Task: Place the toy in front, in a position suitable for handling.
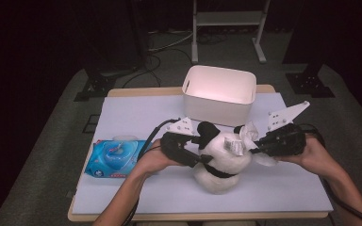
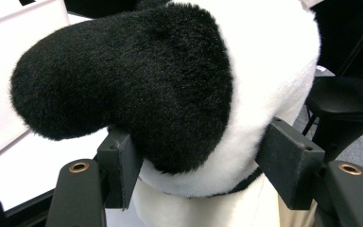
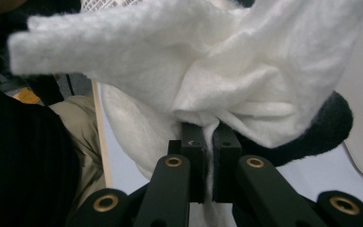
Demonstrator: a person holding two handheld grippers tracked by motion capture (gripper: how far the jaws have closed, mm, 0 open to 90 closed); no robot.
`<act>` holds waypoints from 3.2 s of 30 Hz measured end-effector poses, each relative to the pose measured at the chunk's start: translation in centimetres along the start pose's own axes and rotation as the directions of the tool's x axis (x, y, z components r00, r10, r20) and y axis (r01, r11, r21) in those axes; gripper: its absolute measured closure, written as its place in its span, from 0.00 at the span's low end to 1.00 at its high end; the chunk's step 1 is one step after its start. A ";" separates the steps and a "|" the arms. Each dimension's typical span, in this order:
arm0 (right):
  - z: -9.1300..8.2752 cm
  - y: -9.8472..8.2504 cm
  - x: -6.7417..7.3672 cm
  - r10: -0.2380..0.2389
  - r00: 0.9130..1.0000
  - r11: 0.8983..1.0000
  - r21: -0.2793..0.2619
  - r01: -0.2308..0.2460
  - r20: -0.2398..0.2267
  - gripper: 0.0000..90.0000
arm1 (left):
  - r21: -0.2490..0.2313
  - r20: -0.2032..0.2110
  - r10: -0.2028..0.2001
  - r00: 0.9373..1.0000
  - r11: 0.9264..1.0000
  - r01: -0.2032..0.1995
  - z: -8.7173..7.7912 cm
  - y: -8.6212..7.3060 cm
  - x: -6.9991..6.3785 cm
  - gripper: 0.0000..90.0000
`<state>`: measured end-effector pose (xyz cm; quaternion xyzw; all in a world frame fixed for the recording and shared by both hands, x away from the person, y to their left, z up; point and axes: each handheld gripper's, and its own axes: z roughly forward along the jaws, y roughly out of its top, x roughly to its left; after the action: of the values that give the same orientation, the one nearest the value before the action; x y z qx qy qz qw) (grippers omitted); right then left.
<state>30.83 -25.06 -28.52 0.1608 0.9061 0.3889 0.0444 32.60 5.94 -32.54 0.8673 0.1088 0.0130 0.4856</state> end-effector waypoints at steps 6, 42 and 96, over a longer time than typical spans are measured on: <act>-0.7 1.2 0.3 -0.023 1.000 0.999 0.023 0.022 0.014 0.96 | -0.012 0.008 0.000 1.000 1.000 0.000 0.7 0.0 -0.4 0.38; -0.6 0.2 0.7 -0.013 1.000 0.999 0.042 0.014 -0.015 0.96 | -0.034 0.104 -0.022 0.994 0.999 0.026 3.8 -0.6 -0.2 0.22; -0.9 1.0 0.9 -0.022 1.000 0.998 0.052 0.021 0.016 0.95 | 0.011 0.065 0.052 0.997 0.999 -0.053 2.6 0.8 -0.8 0.44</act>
<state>30.03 -24.76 -27.10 0.1553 0.9171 0.3635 0.0518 32.32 3.20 -33.19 0.8728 0.0702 -0.0029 0.4829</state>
